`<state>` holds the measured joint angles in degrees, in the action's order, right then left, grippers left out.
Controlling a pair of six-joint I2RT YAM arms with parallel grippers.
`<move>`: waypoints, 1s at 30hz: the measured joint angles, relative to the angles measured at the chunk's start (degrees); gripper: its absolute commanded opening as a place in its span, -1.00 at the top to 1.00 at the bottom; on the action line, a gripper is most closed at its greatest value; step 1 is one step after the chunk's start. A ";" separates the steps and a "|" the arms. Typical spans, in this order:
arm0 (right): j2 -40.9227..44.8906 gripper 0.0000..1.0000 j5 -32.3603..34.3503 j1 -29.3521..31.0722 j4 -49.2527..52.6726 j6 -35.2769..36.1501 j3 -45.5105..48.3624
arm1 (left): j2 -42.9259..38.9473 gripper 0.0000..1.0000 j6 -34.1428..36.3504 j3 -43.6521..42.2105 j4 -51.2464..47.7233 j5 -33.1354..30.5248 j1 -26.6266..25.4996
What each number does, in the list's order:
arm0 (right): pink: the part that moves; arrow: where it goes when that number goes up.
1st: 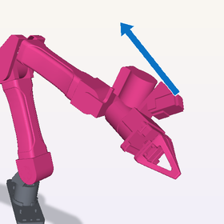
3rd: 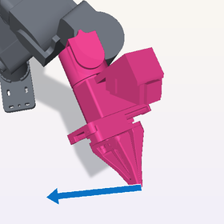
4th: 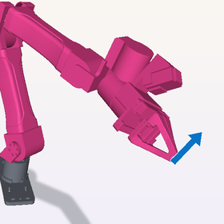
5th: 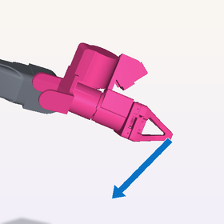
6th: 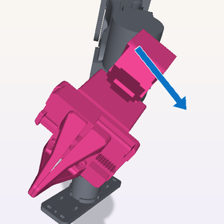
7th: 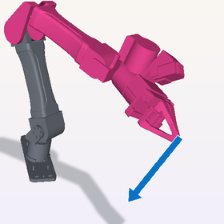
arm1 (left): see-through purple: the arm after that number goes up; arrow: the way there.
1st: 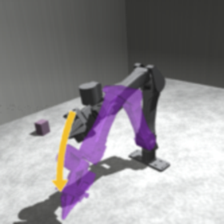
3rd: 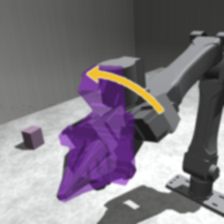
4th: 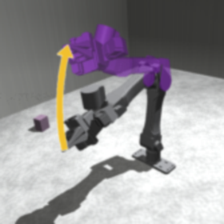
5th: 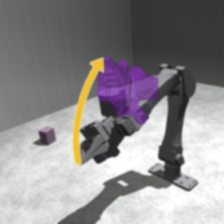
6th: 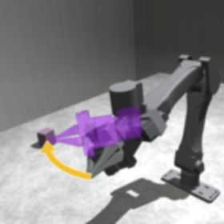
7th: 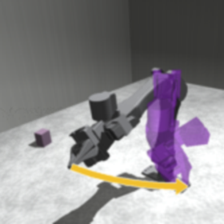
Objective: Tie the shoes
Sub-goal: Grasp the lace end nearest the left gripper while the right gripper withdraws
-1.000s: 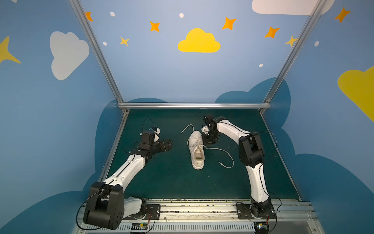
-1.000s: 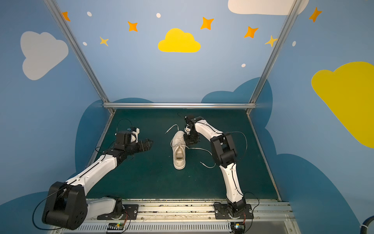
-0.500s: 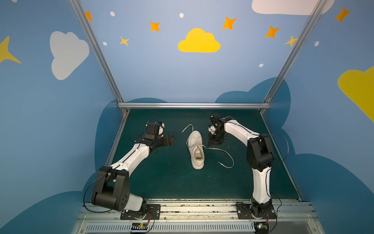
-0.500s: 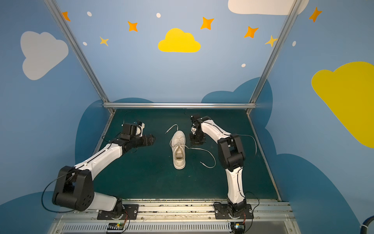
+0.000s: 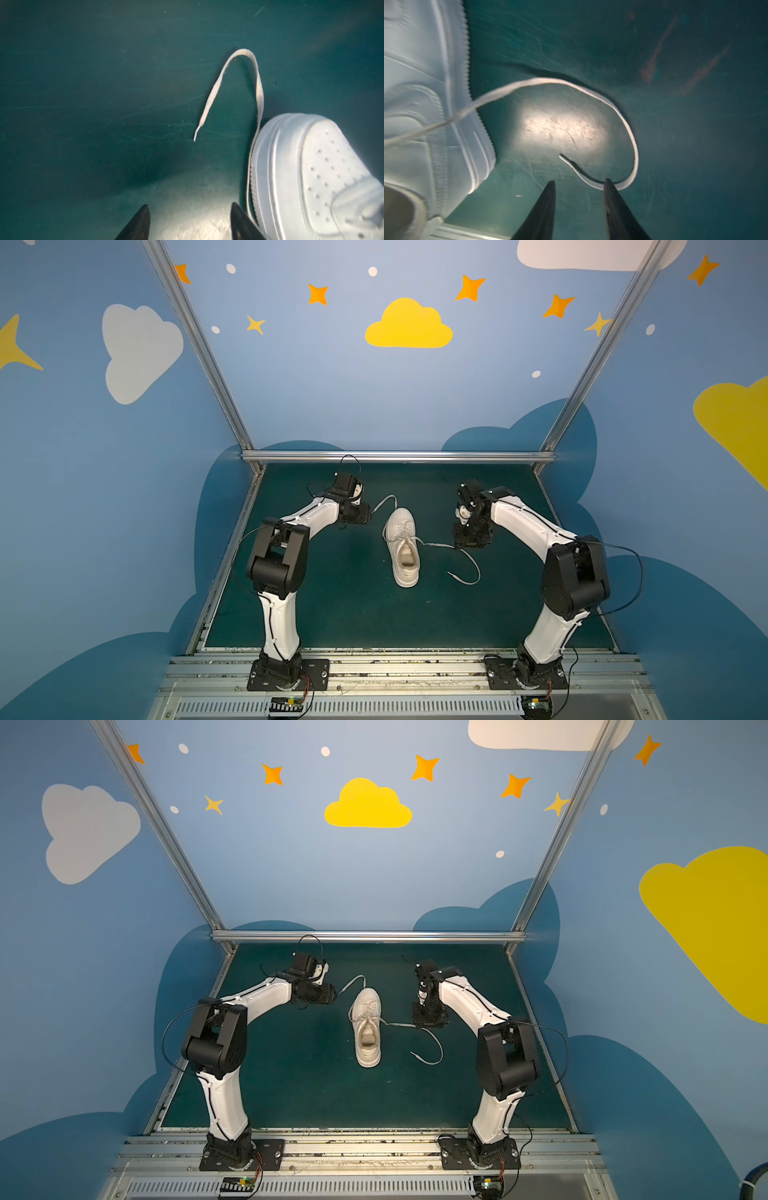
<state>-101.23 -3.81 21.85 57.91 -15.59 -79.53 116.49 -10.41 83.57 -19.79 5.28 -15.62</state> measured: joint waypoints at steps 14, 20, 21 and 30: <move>4.57 0.19 -0.17 -2.73 0.72 -0.44 4.04 | 14.36 0.10 3.63 17.42 -4.55 -2.36 -2.14; 7.15 0.18 -0.17 -4.02 1.27 -0.46 5.95 | 19.65 0.20 5.33 25.07 -6.45 -4.66 -3.80; 7.72 0.18 -0.17 -4.13 1.31 -0.46 6.36 | 20.48 0.23 5.68 26.47 -6.82 -5.33 -4.17; 12.20 0.18 -0.31 -4.90 1.46 -1.11 11.26 | 24.44 0.79 8.66 33.75 -11.72 -14.25 -7.26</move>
<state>-89.03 -4.12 16.95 59.37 -16.71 -68.27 140.92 -1.76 117.32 -31.51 -8.97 -22.87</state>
